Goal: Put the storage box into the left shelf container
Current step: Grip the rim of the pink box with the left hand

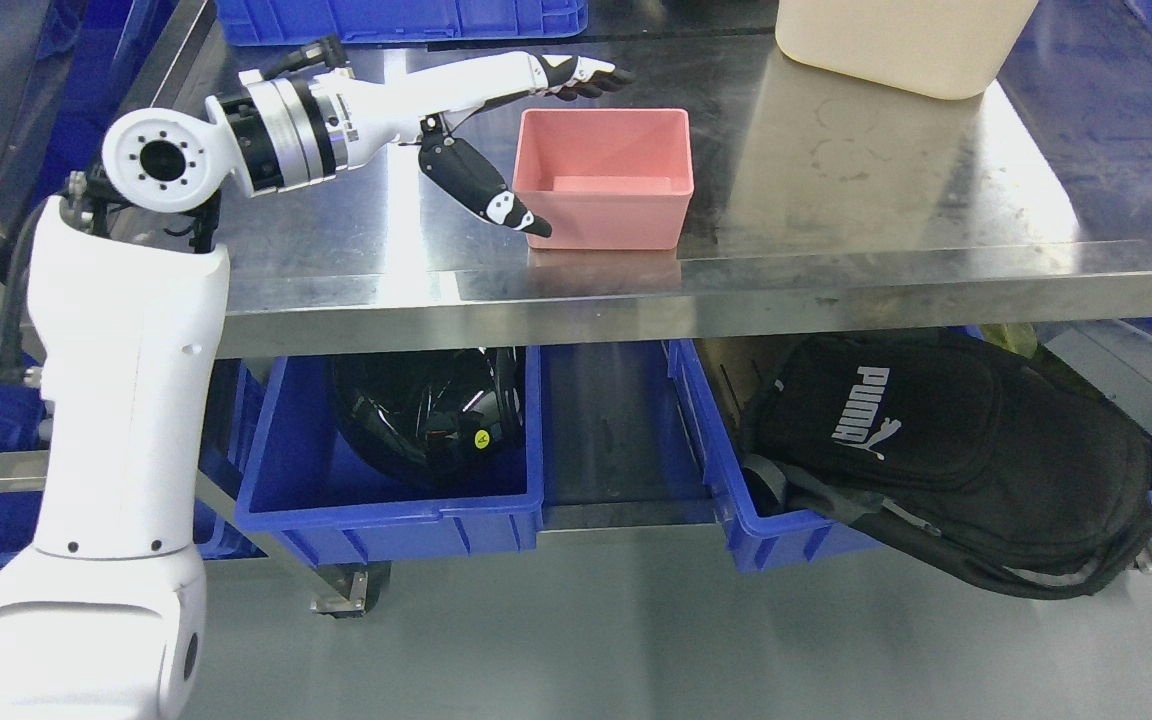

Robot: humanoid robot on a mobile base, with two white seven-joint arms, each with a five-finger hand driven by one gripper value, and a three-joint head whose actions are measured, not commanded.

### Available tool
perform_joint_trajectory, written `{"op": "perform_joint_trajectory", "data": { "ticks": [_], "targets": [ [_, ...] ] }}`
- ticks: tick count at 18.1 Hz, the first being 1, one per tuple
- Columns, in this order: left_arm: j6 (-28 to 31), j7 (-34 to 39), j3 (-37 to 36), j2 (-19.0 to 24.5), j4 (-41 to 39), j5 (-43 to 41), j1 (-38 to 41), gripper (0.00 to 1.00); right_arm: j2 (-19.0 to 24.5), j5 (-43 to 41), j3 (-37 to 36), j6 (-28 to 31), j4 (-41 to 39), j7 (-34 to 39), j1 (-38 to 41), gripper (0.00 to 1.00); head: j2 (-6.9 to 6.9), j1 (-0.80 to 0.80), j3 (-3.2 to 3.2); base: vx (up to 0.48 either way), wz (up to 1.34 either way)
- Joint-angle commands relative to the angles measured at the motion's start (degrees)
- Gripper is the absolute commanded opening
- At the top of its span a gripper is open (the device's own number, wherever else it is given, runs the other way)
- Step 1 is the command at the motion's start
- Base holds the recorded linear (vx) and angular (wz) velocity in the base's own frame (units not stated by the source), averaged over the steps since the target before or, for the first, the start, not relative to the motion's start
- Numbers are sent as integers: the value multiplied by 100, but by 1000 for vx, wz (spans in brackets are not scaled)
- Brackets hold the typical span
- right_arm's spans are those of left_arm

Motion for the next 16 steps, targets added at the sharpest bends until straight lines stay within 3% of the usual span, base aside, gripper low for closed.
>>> {"op": "perform_joint_trajectory", "data": {
  "ticks": [1, 5, 10, 14, 16],
  "targets": [
    [11, -72, -994, -546, 1867, -677, -663, 93, -100, 9, -26, -3, -100, 0, 53, 100, 0, 0, 0, 0, 0],
    [29, -335, -1021, -546, 2475, -1142, -892, 87, -100, 9, -26, -3, -100, 0, 53, 100, 0, 0, 0, 0, 0],
    [29, -424, -1030, -546, 2511, -1249, -884, 82, -100, 9, -26, -3, -100, 0, 53, 100, 0, 0, 0, 0, 0],
    [2, -397, -1004, -546, 2669, -1240, -884, 67, -100, 9, -26, -3, -100, 0, 53, 100, 0, 0, 0, 0, 0],
    [-76, -354, -872, -546, 2669, -1188, -884, 53, -100, 9, -26, -3, -100, 0, 53, 100, 0, 0, 0, 0, 10]
  ]
}}
